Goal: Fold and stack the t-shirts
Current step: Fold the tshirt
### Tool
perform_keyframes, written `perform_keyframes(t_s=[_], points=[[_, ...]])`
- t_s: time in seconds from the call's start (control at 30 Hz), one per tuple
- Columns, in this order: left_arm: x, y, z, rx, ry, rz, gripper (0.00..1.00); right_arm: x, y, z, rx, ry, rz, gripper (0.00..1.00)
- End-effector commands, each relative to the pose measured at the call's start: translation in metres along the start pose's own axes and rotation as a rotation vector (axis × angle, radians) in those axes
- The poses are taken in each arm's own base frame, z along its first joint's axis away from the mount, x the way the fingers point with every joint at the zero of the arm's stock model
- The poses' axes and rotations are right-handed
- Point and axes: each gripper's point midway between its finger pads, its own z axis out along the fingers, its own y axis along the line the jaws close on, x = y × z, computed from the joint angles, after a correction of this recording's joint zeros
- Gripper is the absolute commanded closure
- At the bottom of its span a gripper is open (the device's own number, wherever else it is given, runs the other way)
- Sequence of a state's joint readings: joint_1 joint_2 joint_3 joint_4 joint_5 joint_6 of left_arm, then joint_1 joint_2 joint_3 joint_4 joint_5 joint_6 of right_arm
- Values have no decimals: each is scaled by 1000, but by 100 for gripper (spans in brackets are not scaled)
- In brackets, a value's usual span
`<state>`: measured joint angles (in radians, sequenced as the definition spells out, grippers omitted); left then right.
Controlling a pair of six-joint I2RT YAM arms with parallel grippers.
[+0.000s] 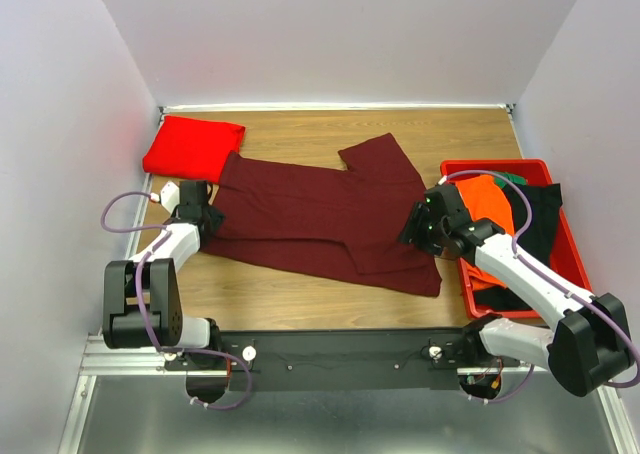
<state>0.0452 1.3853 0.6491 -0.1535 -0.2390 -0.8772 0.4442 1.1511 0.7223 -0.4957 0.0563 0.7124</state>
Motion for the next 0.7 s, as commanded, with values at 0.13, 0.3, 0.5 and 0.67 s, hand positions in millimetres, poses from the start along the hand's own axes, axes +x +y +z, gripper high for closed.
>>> perform_keyframes(t_s=[0.13,0.3,0.5,0.67], points=[[-12,-14,7,21,-32,7,78,-5,-3,3,24,-26,-20,37],[-18,-19,11,17,-42,6,88,-8,-5,6,40,-34,-22,37],[-21,-23,15,14,-43,2,100,-10,-7,10,59,-38,-35,37],[-26,-30,19,21,-51,-2,100,-12,-8,13,71,-37,-48,37]])
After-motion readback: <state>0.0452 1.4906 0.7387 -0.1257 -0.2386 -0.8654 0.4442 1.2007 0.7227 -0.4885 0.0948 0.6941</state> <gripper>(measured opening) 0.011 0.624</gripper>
